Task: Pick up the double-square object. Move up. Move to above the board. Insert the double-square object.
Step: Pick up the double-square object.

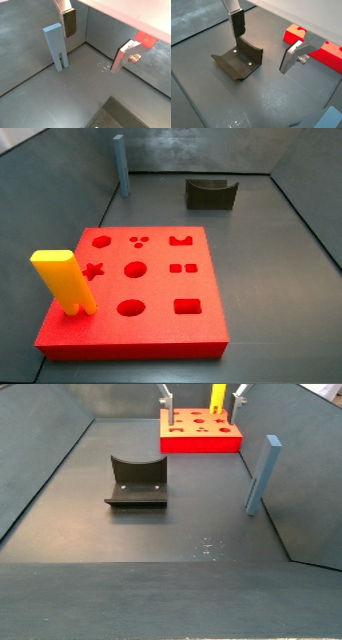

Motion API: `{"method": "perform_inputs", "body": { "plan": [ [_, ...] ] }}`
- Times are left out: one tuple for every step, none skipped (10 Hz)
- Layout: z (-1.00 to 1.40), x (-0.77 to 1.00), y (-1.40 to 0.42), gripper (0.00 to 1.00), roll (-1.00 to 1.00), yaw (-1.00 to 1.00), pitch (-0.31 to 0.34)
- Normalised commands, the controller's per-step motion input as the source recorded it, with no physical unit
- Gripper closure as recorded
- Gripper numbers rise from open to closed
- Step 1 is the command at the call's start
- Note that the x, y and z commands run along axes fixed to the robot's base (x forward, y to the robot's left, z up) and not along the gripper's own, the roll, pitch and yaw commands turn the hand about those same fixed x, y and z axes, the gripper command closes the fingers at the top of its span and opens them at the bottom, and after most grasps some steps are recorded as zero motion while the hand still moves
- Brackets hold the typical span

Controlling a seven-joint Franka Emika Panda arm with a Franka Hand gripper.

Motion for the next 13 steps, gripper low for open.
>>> {"method": "perform_inputs", "body": {
  "plan": [
    [0.18,-1.00,0.02,0.00,0.04,-0.07,-0.094],
    [0.10,-1.00,0.04,0.00,0.02,-0.14,-0.093],
    [0.05,-1.00,0.06,0.00,0.01,-0.16,-0.087],
    [0.00,-1.00,0.08,0.00,0.00,-0.17,-0.090],
    [0.00,-1.00,0.11,0.00,0.02,-0.19,-0.087],
    [0.00,-1.00,0.11,0.00,0.00,-0.19,-0.087],
    [-0.13,-0.87,0.06,0.00,0.00,-0.21,-0.091],
    [-0.27,-0.59,0.00,0.00,0.00,-0.15,-0.086],
    [-0.37,-0.41,0.00,0.00,0.00,-0.06,-0.059],
    [-0.44,-0.31,0.00,0.00,0.01,0.00,-0.051],
    [-0.48,-0.22,0.04,0.00,0.06,0.00,-0.020],
    [-0.50,-0.26,0.06,0.00,0.08,0.00,-0.027],
    [-0.51,-0.21,0.05,0.00,0.05,0.00,-0.016]
  ]
}}
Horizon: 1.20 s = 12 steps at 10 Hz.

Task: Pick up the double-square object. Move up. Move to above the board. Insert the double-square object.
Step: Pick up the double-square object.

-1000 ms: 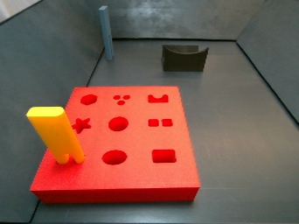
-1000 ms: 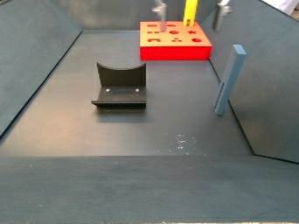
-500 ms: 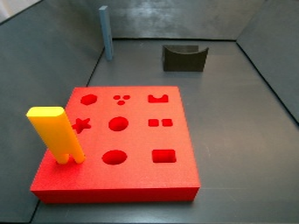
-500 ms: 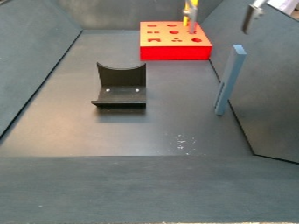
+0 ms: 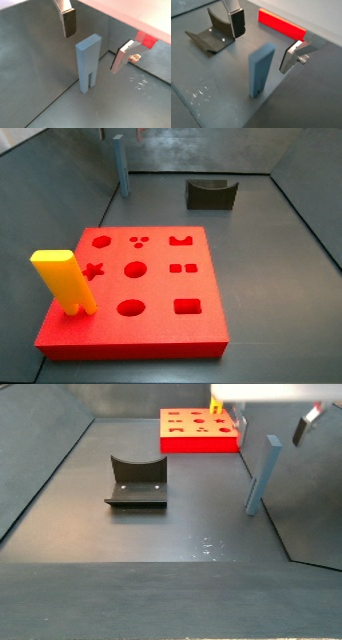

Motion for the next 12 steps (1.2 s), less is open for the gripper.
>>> {"method": "perform_inputs", "body": {
  "plan": [
    [-0.49,-0.01,0.01,0.00,0.04,0.00,0.000],
    [-0.42,0.00,0.04,0.00,0.06,0.00,0.000],
    [-0.27,0.00,0.11,0.00,0.10,0.00,0.000],
    [-0.02,-0.03,0.00,0.00,0.00,0.00,0.000],
    [0.00,0.00,0.00,0.00,0.00,0.00,-0.030],
    [0.00,0.00,0.00,0.00,0.00,0.00,0.000],
    [0.00,0.00,0.00,1.00,0.00,0.00,0.000],
    [0.00,0.00,0.00,1.00,0.00,0.00,0.000],
    [0.00,0.00,0.00,1.00,0.00,0.00,0.000],
    [0.00,0.00,0.00,1.00,0.00,0.00,0.000],
    [0.00,0.00,0.00,1.00,0.00,0.00,0.000],
    [0.00,0.00,0.00,1.00,0.00,0.00,0.000]
  ]
}}
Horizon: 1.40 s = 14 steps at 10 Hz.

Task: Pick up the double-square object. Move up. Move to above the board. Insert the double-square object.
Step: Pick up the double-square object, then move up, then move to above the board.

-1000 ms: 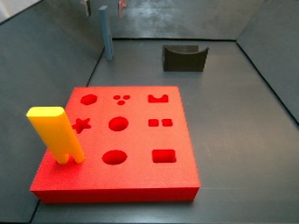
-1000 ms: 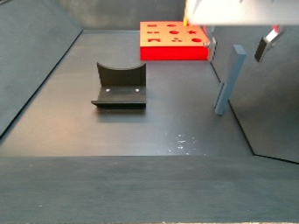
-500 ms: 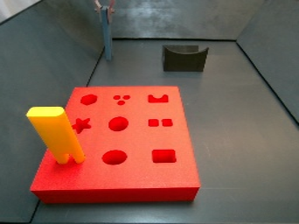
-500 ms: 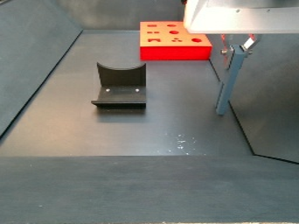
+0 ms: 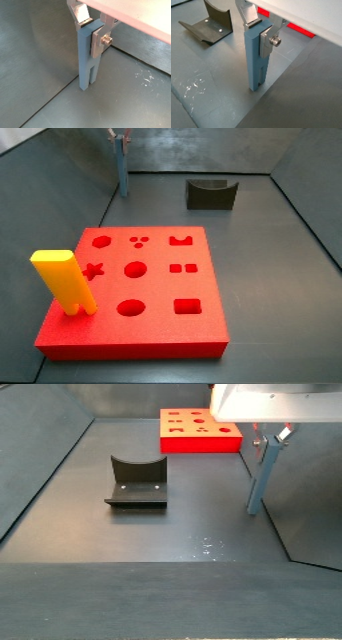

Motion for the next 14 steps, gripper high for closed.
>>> {"method": "perform_inputs", "body": {
  "plan": [
    [0.00,0.00,0.00,1.00,0.00,0.00,0.000],
    [0.00,0.00,0.00,1.00,0.00,0.00,0.000],
    [0.00,0.00,0.00,1.00,0.00,0.00,0.000],
    [0.00,0.00,0.00,1.00,0.00,0.00,0.000],
    [0.00,0.00,0.00,1.00,0.00,0.00,0.000],
    [0.83,0.00,0.00,1.00,0.00,0.00,0.000],
    [0.79,-0.01,0.06,1.00,0.03,-0.05,0.026],
    [0.73,-0.02,0.06,1.00,0.04,-0.05,0.041],
    [0.57,-0.01,0.04,1.00,0.05,-0.05,0.060],
    [0.44,-0.01,0.04,1.00,0.06,-0.04,0.068],
    [0.26,-0.01,0.03,1.00,0.06,-0.02,0.072],
    [1.00,-0.53,0.04,1.00,0.25,-0.08,-0.171],
    [1.00,-0.56,0.04,1.00,0.25,-0.06,-0.185],
    [1.00,-0.57,0.03,1.00,0.21,-0.04,-0.181]
  ]
}}
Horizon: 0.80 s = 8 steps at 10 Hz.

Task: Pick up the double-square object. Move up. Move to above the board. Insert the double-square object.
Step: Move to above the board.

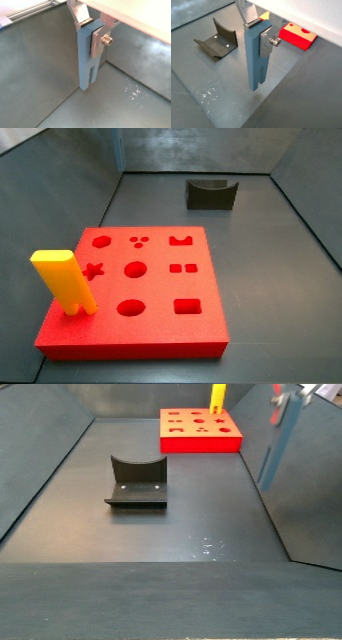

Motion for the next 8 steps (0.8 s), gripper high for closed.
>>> {"method": "perform_inputs", "body": {
  "plan": [
    [1.00,-0.57,0.03,1.00,0.15,-0.02,-0.123],
    [1.00,-0.57,0.03,1.00,0.12,-0.02,-0.097],
    [1.00,-0.55,0.03,1.00,0.08,-0.01,-0.059],
    [0.96,-0.52,0.03,1.00,0.05,-0.01,-0.031],
    [0.76,-0.46,0.02,1.00,0.05,-0.01,0.014],
    [0.57,-0.43,0.01,1.00,0.05,-0.01,0.053],
    [0.40,-0.42,0.01,1.00,0.04,-0.01,0.079],
    [0.17,-0.42,0.00,1.00,0.03,-0.01,0.083]
  ]
}}
